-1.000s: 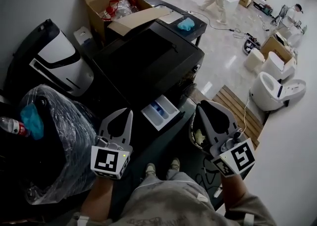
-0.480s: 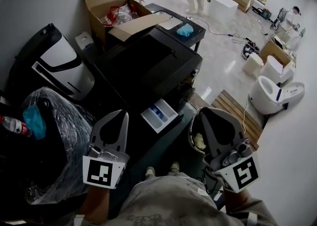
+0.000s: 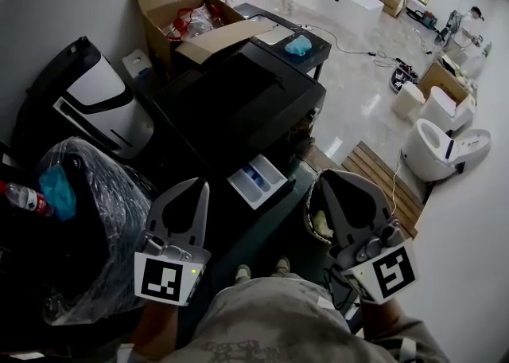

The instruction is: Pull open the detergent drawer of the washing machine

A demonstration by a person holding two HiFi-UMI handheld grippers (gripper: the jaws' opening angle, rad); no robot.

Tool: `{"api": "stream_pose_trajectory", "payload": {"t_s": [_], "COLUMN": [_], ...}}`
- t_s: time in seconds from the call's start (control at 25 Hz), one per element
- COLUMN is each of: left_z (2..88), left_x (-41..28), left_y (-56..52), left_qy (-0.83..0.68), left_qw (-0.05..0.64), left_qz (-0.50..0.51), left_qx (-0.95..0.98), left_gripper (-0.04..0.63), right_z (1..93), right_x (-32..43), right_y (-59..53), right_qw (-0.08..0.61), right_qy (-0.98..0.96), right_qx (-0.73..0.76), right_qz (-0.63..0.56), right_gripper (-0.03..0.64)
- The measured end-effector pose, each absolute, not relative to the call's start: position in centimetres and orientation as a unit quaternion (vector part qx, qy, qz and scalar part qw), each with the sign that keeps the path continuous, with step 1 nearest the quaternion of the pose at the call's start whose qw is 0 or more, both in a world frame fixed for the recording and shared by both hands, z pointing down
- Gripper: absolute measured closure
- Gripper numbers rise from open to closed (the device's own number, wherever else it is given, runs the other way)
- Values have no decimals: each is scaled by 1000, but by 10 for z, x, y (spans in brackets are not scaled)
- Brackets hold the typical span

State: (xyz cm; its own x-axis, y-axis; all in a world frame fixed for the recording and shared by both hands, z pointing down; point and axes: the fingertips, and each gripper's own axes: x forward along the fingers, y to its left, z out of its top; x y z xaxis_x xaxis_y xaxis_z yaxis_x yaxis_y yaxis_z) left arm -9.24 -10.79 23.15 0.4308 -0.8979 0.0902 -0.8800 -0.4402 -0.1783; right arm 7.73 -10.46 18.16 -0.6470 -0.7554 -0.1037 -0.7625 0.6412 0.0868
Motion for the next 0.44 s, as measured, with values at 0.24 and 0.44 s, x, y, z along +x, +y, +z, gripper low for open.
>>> {"api": "stream_pose_trajectory", "payload": {"t_s": [0.24, 0.44], "left_z": [233, 234], "left_x": [-92, -91], "left_y": [-105, -105], "left_qy": [526, 525], "left_qw": [48, 47], "left_qz": [-87, -87], "left_qx": [-845, -845], "left_gripper": [577, 577], "right_z": [187, 188], "right_x": [78, 77], "right_y": [-103, -103], "right_qw": [14, 9], "right_qy": [910, 910], "right_qx": [-409, -407], "right_qz": [73, 71], "right_gripper": [578, 578]}}
